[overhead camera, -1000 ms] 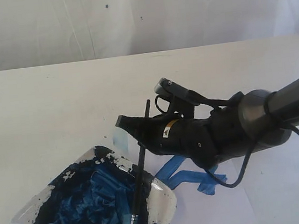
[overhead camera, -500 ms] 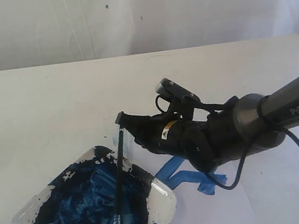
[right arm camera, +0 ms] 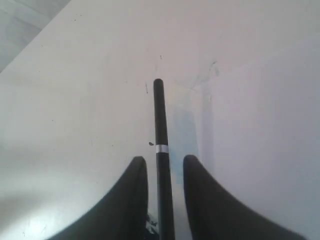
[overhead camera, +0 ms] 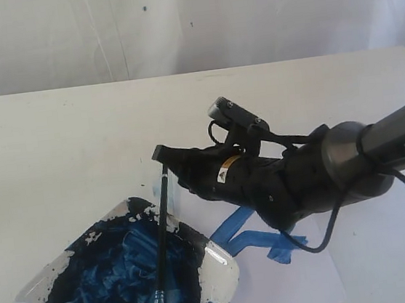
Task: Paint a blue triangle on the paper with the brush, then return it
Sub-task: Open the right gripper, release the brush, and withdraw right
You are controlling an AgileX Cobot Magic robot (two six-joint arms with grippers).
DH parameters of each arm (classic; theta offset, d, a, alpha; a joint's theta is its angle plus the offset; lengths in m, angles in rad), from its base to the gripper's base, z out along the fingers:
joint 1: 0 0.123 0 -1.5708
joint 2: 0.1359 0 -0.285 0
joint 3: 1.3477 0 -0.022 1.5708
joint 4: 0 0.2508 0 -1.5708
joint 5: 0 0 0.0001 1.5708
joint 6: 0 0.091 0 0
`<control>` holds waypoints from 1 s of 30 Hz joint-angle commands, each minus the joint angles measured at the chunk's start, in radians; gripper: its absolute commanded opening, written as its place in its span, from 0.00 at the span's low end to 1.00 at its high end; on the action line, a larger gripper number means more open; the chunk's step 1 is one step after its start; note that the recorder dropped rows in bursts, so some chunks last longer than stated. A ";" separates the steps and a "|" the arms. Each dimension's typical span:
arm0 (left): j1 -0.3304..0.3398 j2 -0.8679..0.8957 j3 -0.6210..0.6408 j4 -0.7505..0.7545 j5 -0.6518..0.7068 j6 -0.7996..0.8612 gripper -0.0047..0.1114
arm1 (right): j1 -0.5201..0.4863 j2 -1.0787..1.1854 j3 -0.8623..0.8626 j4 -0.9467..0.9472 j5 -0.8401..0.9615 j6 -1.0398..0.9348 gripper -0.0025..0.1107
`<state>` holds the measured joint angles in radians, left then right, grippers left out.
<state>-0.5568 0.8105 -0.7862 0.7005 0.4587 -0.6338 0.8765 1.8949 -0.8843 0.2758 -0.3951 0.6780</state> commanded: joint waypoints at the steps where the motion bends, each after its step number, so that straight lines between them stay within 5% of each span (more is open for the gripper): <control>1: -0.003 -0.009 0.007 0.004 0.001 0.002 0.04 | 0.001 -0.049 -0.002 -0.019 0.000 -0.087 0.23; 30: -0.003 -0.009 0.007 0.004 -0.001 0.002 0.04 | 0.001 -0.732 0.521 0.005 -0.240 -0.424 0.22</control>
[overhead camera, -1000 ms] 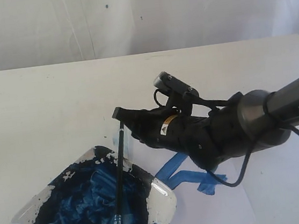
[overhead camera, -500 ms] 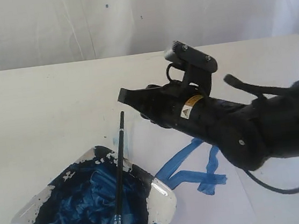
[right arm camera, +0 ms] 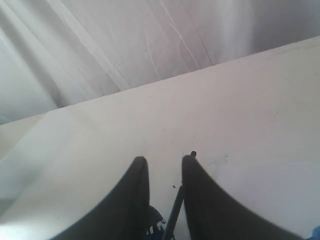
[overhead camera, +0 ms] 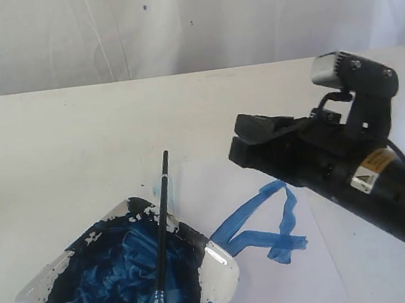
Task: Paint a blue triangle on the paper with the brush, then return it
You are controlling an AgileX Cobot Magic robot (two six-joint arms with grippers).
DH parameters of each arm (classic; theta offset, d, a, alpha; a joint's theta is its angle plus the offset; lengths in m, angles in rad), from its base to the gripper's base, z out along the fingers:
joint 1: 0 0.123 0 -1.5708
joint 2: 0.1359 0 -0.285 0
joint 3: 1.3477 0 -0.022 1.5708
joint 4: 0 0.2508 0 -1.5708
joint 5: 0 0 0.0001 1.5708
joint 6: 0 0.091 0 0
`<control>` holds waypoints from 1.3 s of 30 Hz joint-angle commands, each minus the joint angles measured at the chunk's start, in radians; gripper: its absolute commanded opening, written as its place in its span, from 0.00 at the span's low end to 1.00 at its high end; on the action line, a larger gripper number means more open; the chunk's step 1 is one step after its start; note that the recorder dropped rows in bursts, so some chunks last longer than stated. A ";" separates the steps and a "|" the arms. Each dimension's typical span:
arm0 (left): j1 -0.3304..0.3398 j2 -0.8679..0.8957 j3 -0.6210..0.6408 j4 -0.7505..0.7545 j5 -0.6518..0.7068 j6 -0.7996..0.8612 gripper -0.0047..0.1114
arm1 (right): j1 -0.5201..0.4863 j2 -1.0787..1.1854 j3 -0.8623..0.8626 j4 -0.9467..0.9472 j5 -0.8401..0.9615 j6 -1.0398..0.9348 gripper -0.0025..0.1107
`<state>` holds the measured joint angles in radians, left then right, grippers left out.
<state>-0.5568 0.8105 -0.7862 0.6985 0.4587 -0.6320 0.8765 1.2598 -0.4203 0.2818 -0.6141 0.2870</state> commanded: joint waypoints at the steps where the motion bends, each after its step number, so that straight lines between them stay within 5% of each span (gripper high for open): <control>1: -0.003 -0.009 0.007 0.006 -0.001 0.000 0.04 | 0.001 -0.130 0.071 -0.001 -0.021 -0.051 0.22; 6: -0.003 -0.009 0.007 0.006 0.002 0.000 0.04 | 0.001 -0.346 0.132 -0.001 0.044 -0.144 0.22; 16: -0.003 -0.009 0.007 0.006 0.008 0.000 0.04 | 0.001 -0.957 0.133 -0.028 0.575 -0.339 0.05; 25: -0.003 -0.009 0.007 0.006 0.013 0.003 0.04 | 0.001 -1.066 0.133 -0.029 0.788 -0.417 0.02; 39: -0.003 -0.009 0.007 0.006 0.013 0.003 0.04 | 0.001 -1.066 0.133 -0.027 0.792 -0.417 0.02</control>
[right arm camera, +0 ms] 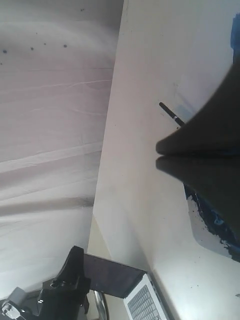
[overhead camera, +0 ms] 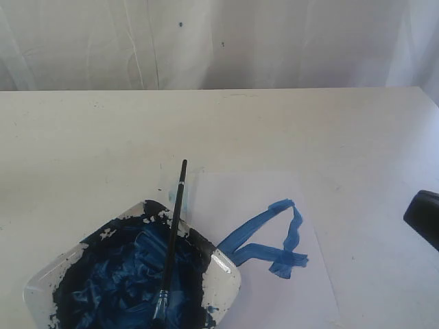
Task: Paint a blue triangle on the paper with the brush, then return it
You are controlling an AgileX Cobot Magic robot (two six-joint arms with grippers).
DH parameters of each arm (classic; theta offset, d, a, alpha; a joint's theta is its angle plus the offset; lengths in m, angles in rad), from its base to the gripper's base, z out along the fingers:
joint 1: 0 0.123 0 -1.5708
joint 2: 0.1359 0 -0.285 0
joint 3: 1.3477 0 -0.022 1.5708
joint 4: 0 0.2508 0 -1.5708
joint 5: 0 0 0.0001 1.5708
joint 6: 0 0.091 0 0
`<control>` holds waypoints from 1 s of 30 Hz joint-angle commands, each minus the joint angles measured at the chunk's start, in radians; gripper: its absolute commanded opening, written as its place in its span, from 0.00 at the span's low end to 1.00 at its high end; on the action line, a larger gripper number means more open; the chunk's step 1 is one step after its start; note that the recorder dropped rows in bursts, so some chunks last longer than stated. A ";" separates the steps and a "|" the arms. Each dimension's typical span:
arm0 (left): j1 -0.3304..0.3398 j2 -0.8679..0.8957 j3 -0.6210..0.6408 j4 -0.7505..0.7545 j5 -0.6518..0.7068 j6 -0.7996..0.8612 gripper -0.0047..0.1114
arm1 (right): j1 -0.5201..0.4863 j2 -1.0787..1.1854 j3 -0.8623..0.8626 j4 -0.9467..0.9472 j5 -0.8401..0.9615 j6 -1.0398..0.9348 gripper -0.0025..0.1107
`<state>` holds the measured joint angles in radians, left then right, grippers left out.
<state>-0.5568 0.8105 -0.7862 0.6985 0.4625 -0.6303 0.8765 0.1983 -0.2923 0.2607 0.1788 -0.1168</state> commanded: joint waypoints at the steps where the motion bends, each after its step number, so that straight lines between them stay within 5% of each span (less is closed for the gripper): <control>1: -0.003 -0.009 0.007 0.006 0.009 0.001 0.04 | 0.001 -0.004 0.005 -0.002 0.000 -0.013 0.02; 17: -0.003 -0.009 0.007 0.006 0.009 0.001 0.04 | -0.035 -0.040 0.005 -0.024 -0.049 -0.011 0.02; 30: -0.003 -0.009 0.007 0.006 0.004 0.001 0.04 | -0.574 -0.068 0.171 -0.034 -0.075 -0.017 0.02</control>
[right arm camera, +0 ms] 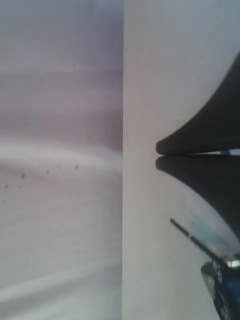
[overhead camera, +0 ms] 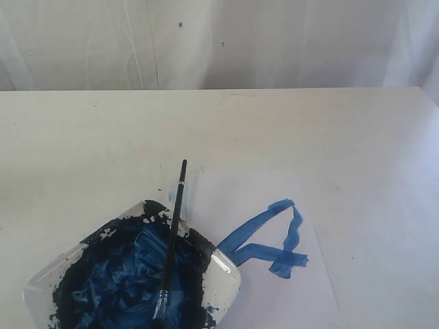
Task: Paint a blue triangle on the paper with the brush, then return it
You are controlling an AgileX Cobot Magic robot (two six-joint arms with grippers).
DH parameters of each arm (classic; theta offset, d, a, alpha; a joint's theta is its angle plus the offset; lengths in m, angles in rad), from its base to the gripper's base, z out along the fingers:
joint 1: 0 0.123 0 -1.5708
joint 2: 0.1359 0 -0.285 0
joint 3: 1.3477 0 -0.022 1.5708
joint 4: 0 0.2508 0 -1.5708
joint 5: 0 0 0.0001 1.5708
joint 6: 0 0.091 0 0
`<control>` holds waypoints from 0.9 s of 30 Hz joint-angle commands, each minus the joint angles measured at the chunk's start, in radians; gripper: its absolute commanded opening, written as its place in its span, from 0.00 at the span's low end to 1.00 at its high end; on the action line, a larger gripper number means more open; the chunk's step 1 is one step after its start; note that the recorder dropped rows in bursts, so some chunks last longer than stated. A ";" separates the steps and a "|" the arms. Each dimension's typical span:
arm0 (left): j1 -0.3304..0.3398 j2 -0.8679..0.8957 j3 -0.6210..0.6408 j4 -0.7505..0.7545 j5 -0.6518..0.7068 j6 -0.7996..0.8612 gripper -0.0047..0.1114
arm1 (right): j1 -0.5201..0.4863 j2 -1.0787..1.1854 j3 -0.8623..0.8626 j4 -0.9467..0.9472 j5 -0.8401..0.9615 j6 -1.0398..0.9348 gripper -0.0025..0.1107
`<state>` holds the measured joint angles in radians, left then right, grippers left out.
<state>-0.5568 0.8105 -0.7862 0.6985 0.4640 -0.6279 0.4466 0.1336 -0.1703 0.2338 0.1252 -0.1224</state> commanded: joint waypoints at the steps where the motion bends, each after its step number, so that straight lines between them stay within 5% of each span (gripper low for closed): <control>1: -0.003 -0.009 0.007 0.006 0.003 -0.002 0.04 | -0.181 -0.003 0.061 -0.007 -0.021 -0.011 0.02; 10: -0.003 -0.009 0.007 0.006 0.001 -0.002 0.04 | -0.375 -0.030 0.166 -0.007 -0.016 -0.011 0.02; 27: -0.003 -0.009 0.007 0.006 0.001 -0.002 0.04 | -0.388 -0.131 0.170 -0.234 0.209 -0.002 0.02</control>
<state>-0.5568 0.8105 -0.7862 0.6985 0.4640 -0.6279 0.0641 0.0120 -0.0028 0.0221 0.3128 -0.1242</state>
